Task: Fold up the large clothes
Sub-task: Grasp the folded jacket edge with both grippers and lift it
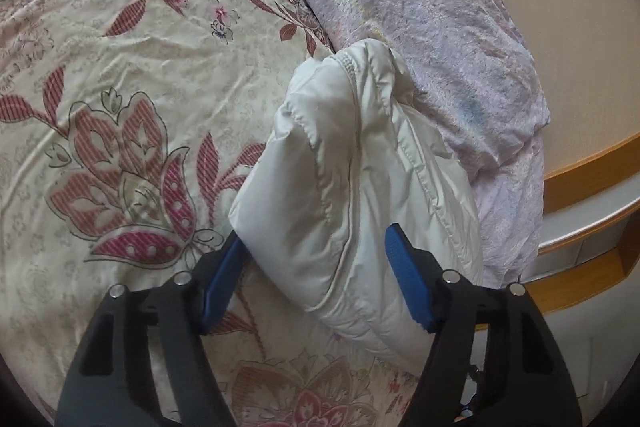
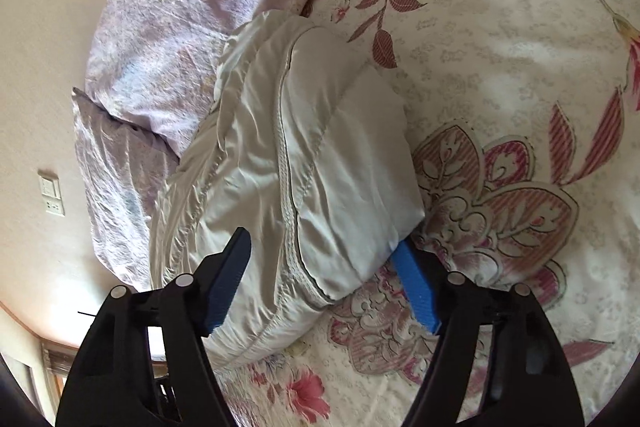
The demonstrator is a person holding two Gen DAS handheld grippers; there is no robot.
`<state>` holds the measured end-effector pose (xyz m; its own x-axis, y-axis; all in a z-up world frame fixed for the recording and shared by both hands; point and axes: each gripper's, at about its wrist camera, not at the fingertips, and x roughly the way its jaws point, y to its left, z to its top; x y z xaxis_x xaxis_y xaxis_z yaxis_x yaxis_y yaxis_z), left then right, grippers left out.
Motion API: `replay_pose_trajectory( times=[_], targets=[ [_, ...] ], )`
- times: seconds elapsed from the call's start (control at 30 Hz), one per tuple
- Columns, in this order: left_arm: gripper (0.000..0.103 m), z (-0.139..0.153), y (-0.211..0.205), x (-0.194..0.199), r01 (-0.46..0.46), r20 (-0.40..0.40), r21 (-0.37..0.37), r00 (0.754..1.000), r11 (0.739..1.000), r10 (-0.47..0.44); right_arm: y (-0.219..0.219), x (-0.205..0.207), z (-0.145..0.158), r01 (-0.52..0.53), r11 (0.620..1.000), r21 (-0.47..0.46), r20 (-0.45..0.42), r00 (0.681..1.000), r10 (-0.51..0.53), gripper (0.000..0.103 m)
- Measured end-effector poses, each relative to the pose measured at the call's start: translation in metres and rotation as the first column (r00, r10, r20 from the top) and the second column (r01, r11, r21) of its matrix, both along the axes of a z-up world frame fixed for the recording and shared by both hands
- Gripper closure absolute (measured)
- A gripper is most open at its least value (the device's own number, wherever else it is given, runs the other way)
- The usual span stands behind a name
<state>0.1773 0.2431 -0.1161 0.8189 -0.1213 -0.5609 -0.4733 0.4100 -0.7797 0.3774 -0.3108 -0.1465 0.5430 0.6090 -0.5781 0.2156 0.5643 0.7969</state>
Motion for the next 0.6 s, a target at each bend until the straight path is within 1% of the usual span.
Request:
replay_pose_trajectory(
  times=[0.03, 0.07, 0.1, 0.13, 0.2, 0.23, 0.3, 0.4, 0.5, 0.6],
  targets=[
    [0.036, -0.001, -0.001, 0.001, -0.016, 0.019, -0.014, 1.000, 1.000, 0.017, 0.000, 0.001, -0.002, 0.010, 1.000, 0.015, 0.010, 1.000, -0.010, 0.037],
    [0.043, -0.002, 0.000, 0.002, -0.031, 0.028, -0.031, 0.999, 0.999, 0.032, 0.001, 0.001, -0.004, 0.015, 1.000, 0.023, 0.014, 1.000, -0.015, 0.044],
    [0.051, -0.006, 0.001, 0.001, -0.052, 0.040, -0.060, 0.998, 0.997, 0.054, -0.001, 0.000, -0.006, 0.020, 0.999, 0.032, 0.018, 1.000, -0.020, 0.052],
    [0.055, -0.008, 0.003, -0.001, -0.070, 0.047, -0.091, 0.996, 0.993, 0.075, -0.003, -0.002, -0.007, 0.025, 0.998, 0.052, 0.028, 0.999, -0.027, 0.055],
    [0.070, -0.011, 0.007, -0.004, -0.084, 0.064, -0.133, 0.994, 0.988, 0.093, -0.006, -0.004, -0.006, 0.025, 0.996, 0.084, 0.048, 0.998, -0.030, 0.066],
    [0.071, -0.010, 0.008, -0.004, -0.077, 0.072, -0.137, 0.994, 0.988, 0.087, -0.007, -0.004, -0.006, 0.023, 0.996, 0.089, 0.056, 0.998, -0.028, 0.068],
    [0.077, -0.004, 0.008, -0.004, -0.066, 0.077, -0.116, 0.994, 0.991, 0.075, -0.007, -0.007, -0.001, 0.020, 0.996, 0.091, 0.073, 0.997, -0.026, 0.072],
    [0.081, 0.008, 0.008, -0.006, -0.058, 0.097, -0.089, 0.993, 0.994, 0.066, -0.005, -0.010, 0.011, 0.012, 0.997, 0.082, 0.113, 0.993, -0.022, 0.076],
    [0.083, 0.020, 0.010, -0.010, -0.048, 0.119, -0.061, 0.991, 0.997, 0.055, -0.003, -0.013, 0.022, -0.004, 0.997, 0.082, 0.146, 0.989, -0.008, 0.079],
    [0.084, 0.027, 0.011, -0.017, -0.050, 0.130, -0.040, 0.990, 0.998, 0.055, -0.001, -0.020, 0.032, -0.032, 0.996, 0.082, 0.166, 0.986, 0.018, 0.080]
  ],
)
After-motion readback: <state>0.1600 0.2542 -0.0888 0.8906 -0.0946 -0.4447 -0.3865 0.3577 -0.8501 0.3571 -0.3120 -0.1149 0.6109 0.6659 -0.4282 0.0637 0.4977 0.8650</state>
